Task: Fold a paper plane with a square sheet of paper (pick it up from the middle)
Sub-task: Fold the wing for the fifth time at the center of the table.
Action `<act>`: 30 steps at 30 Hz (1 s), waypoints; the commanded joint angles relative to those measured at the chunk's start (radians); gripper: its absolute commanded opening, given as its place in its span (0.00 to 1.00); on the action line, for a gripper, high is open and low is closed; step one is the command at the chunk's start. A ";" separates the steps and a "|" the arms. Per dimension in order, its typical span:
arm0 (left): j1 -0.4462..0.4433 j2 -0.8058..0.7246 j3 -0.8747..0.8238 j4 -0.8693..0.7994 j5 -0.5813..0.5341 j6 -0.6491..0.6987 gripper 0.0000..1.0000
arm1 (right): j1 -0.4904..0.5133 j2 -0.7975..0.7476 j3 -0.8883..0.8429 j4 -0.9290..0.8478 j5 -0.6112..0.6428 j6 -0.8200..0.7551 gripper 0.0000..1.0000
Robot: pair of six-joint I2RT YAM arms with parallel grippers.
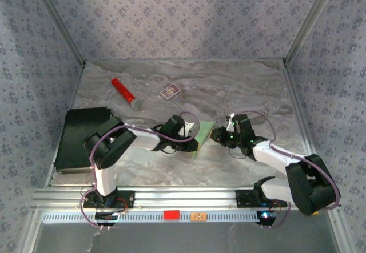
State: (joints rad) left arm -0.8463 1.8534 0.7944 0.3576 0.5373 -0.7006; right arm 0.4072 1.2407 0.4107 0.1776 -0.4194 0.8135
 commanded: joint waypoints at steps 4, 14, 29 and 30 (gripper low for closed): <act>0.009 0.008 -0.019 0.035 0.019 -0.021 0.00 | -0.003 0.025 0.024 0.019 -0.022 -0.011 0.19; 0.006 -0.006 -0.034 0.034 -0.019 -0.007 0.00 | -0.005 0.022 0.012 0.025 -0.011 -0.013 0.19; 0.008 0.042 -0.002 -0.003 0.052 0.023 0.00 | -0.002 -0.009 -0.018 0.060 0.019 -0.019 0.17; 0.009 0.046 0.000 -0.005 0.059 0.018 0.00 | -0.003 -0.009 -0.016 0.061 0.016 -0.018 0.17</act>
State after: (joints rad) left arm -0.8391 1.8629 0.7795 0.4000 0.5690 -0.7010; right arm 0.4072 1.2472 0.4053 0.2256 -0.4149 0.8135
